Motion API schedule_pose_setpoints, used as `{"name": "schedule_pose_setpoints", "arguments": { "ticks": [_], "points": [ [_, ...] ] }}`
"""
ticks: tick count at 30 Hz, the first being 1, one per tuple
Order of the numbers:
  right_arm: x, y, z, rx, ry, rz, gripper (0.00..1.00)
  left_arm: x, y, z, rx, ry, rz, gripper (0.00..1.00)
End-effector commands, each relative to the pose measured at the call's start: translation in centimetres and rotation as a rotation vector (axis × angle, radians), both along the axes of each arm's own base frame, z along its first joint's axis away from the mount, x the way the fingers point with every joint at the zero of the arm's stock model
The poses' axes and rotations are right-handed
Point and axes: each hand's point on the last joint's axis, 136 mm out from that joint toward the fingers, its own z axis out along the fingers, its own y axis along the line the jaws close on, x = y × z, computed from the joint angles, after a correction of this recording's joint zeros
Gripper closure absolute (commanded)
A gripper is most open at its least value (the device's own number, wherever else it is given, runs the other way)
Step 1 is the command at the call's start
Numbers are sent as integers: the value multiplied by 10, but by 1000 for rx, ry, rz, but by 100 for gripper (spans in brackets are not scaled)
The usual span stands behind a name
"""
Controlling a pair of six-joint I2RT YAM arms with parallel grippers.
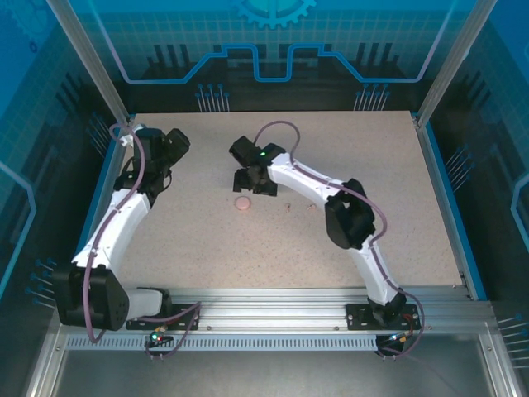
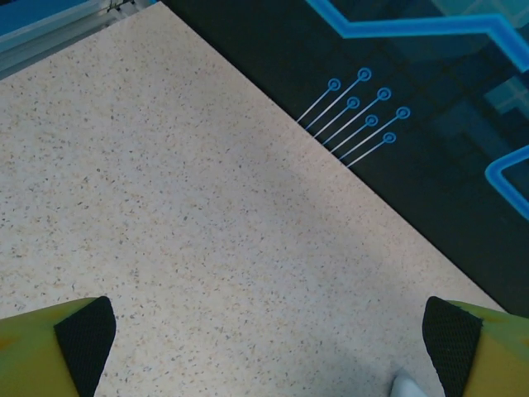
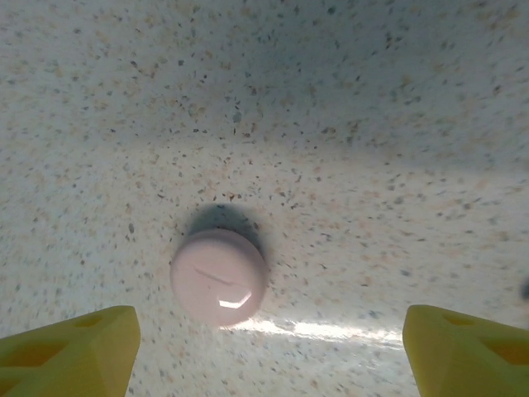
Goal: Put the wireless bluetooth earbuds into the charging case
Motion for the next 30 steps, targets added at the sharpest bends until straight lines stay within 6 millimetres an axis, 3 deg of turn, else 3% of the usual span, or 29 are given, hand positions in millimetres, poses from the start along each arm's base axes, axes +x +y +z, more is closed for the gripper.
{"name": "schedule_pose_setpoints", "arguments": {
  "ticks": [1,8,14,23,26,30],
  "points": [
    [-12,2,-15,-102,30,-103,18,-7,14,11,-28,-8,93,1],
    [-14,27,-35,-176,-17,-101,19,-15,11,-6,-81,46,86,1],
    [-12,24,-50,-203,-21,-157,22,-23,2,-2,-84,-41,20,1],
    [-9,31,-71,-204,-6,-166,29,-25,-6,-9,-103,-8,-22,1],
    [-10,28,-75,-218,6,-148,34,-24,-10,-10,-118,-7,-40,1],
    [-11,22,-74,-253,11,-55,49,-24,-18,-10,-122,7,-89,1]
  ]
}}
